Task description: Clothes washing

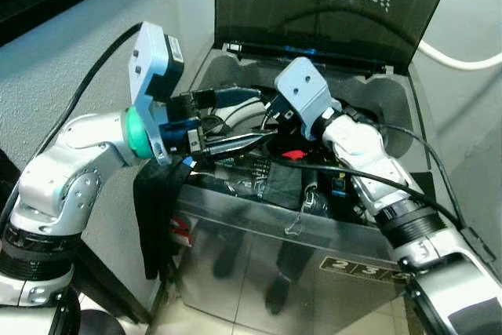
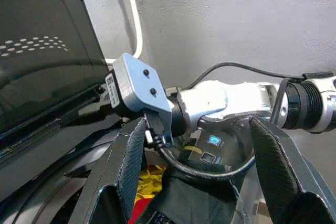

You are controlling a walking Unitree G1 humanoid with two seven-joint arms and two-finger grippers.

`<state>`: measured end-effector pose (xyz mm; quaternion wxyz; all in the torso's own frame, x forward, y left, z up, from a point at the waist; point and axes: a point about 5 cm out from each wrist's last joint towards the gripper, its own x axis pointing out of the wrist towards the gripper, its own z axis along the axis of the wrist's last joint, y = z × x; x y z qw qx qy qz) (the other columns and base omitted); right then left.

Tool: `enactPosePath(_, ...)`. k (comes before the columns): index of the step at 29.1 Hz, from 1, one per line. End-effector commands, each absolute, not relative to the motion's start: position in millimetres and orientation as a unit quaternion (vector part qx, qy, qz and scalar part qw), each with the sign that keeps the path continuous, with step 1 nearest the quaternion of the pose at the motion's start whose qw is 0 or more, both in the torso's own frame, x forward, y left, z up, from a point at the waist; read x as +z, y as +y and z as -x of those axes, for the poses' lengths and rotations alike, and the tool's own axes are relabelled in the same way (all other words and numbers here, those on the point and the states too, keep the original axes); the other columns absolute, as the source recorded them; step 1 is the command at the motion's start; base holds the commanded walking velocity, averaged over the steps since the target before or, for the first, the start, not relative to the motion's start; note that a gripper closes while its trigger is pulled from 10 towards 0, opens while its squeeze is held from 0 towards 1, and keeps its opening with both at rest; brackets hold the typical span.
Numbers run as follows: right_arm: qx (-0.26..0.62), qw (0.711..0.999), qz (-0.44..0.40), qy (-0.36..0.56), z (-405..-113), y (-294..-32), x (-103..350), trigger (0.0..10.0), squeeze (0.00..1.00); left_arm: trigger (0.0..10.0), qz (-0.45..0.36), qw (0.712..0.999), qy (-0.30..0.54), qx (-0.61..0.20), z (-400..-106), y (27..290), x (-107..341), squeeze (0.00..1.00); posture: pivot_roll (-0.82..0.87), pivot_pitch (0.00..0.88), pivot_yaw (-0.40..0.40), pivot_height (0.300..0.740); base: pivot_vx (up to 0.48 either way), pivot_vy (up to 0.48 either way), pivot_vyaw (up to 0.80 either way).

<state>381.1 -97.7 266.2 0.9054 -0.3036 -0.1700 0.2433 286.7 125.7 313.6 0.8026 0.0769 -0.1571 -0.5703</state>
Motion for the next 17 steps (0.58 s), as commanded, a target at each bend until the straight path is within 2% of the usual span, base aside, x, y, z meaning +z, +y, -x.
enactPosePath(1, 0.256, 0.904, 0.293, -0.176, -380, -98, 271, 10.0, 1.0, 10.0, -0.074, 0.802, -0.157, -0.571, -282, 126, 314, 0.0, 0.11, 0.034, 0.017, 0.74, 0.0, 0.0, 0.0)
enactPosePath(7, 0.301, 0.906, 0.224, -0.194, -372, -99, 286, 10.0, 1.0, 10.0, -0.068, 0.807, -0.153, -0.566, -279, 125, 312, 0.0, 0.11, 0.034, 0.014, 0.74, 0.0, 0.0, 0.0)
enactPosePath(9, 0.393, 0.878, 0.151, -0.227, -350, -102, 301, 10.0, 1.0, 10.0, -0.069, 0.81, -0.146, -0.564, -277, 125, 310, 0.0, 0.11, 0.038, 0.013, 0.74, 0.0, 0.0, 0.0)
enactPosePath(10, 0.426, 0.86, 0.171, -0.22, -341, -109, 295, 10.0, 0.0, 10.0, -0.082, 0.813, -0.136, -0.56, -277, 128, 307, 0.0, 0.11, 0.042, 0.015, 0.74, 0.0, 0.0, 0.0)
enactPosePath(12, 0.445, 0.85, 0.19, -0.209, -337, -113, 290, 10.0, 0.0, 10.0, -0.092, 0.815, -0.129, -0.557, -276, 130, 306, 0.0, 0.11, 0.042, 0.015, 0.74, 0.0, 0.0, 0.0)
enactPosePath(13, 0.463, 0.838, 0.238, -0.163, -334, -125, 269, 10.0, 0.0, 10.0, -0.122, 0.829, -0.115, -0.533, -279, 138, 303, 0.0, 0.11, 0.046, 0.019, 0.74, 0.0, 0.0, 0.0)
enactPosePath(16, 0.469, 0.834, 0.25, -0.147, -332, -128, 262, 10.0, 0.0, 10.0, -0.129, 0.836, -0.117, -0.52, -281, 142, 304, 0.0, 0.11, 0.049, 0.022, 0.74, 0.0, 0.0, 0.0)
enactPosePath(17, 0.477, 0.83, 0.26, -0.126, -328, -134, 252, 10.0, 0.0, 10.0, -0.127, 0.857, -0.123, -0.483, -286, 150, 311, 0.0, 0.11, 0.052, 0.025, 0.74, 0.0, 0.0, 0.0)
